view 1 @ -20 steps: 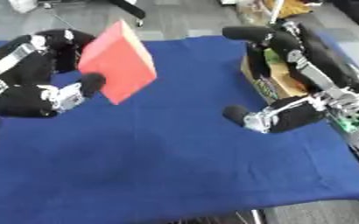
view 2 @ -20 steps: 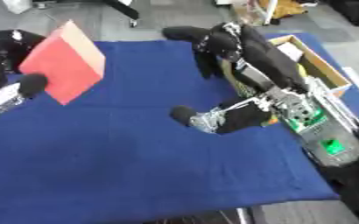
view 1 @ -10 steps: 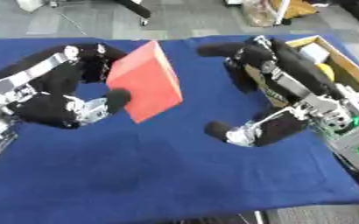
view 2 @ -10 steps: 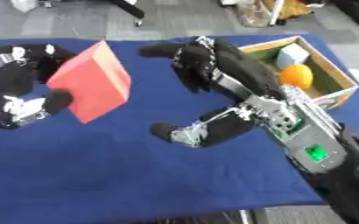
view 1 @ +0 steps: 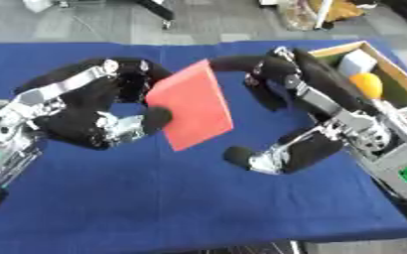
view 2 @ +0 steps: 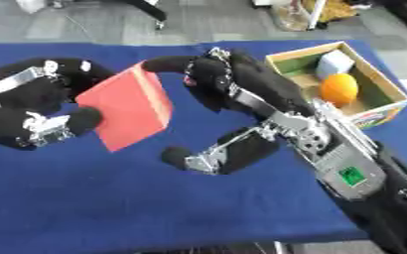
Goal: Pick up the objects with one hand, pass them to the other hand, and then place them into the box on the other side of the table.
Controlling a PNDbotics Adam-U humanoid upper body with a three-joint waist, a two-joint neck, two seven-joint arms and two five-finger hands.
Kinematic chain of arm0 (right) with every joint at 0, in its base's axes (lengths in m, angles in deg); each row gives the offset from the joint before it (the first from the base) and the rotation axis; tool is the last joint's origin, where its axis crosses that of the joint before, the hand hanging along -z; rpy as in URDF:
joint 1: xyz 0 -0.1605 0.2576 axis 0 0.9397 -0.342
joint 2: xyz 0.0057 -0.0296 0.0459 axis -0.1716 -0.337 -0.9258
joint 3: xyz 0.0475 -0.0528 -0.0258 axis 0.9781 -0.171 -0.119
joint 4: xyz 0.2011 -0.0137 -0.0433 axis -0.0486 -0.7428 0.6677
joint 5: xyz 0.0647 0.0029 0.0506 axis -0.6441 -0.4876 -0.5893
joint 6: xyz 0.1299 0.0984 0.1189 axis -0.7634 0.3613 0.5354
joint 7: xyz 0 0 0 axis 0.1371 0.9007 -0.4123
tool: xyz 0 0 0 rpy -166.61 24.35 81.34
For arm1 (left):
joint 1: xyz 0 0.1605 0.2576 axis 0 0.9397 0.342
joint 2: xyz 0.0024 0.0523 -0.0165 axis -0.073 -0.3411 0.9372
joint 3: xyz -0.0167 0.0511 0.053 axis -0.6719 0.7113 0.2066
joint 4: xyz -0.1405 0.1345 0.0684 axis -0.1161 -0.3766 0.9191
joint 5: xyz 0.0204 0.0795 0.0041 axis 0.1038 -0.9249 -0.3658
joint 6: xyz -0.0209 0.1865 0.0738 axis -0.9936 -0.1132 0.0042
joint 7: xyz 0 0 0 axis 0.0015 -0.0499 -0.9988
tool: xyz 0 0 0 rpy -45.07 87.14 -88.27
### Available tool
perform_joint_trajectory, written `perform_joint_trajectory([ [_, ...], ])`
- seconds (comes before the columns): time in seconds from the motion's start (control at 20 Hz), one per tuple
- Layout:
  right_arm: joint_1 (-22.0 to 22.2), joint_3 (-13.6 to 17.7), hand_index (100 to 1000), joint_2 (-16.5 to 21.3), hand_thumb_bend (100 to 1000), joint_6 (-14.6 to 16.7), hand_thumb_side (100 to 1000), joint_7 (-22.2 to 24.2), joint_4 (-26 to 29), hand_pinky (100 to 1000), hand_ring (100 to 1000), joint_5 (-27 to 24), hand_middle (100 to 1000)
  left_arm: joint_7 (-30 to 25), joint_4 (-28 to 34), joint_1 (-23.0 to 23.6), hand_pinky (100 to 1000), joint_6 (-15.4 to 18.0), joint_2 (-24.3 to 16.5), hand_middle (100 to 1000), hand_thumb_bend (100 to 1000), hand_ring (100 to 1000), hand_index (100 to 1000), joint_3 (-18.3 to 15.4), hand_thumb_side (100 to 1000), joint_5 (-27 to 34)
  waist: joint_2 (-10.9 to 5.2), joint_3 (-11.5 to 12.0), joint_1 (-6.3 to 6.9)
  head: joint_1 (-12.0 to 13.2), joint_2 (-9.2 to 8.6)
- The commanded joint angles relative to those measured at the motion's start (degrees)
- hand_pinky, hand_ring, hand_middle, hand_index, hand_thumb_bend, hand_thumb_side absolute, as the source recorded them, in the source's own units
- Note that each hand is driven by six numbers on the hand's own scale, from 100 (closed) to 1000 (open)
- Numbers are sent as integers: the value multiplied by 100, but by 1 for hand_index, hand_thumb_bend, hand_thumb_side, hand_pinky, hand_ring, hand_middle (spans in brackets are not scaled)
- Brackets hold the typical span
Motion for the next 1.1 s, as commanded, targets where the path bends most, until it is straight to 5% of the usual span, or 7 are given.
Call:
perform_joint_trajectory([
  [0.05, -115, 27, 911, 45, 419, 58, 421, 1, 119, 121, 126, 93, 163, -325, 94, -132, 710, -113, -72, 536, 235, 598, 675, 41, 450, 3, -5, -15, 86, 22, 30],
  [0.75, -153, -18, 900, 28, 414, 112, 416, -28, 119, 110, 117, 254, 149, -736, 94, -200, 715, -319, -66, 545, 248, 611, 685, 209, 450, -76, -1, -23, 115, 37, 30],
  [1.1, -136, -52, 757, 35, 377, 184, 365, -137, 119, 100, 100, 207, 104, -716, 94, -230, 713, -354, -43, 544, 256, 610, 684, 220, 452, -82, 3, -28, 113, 41, 30],
])
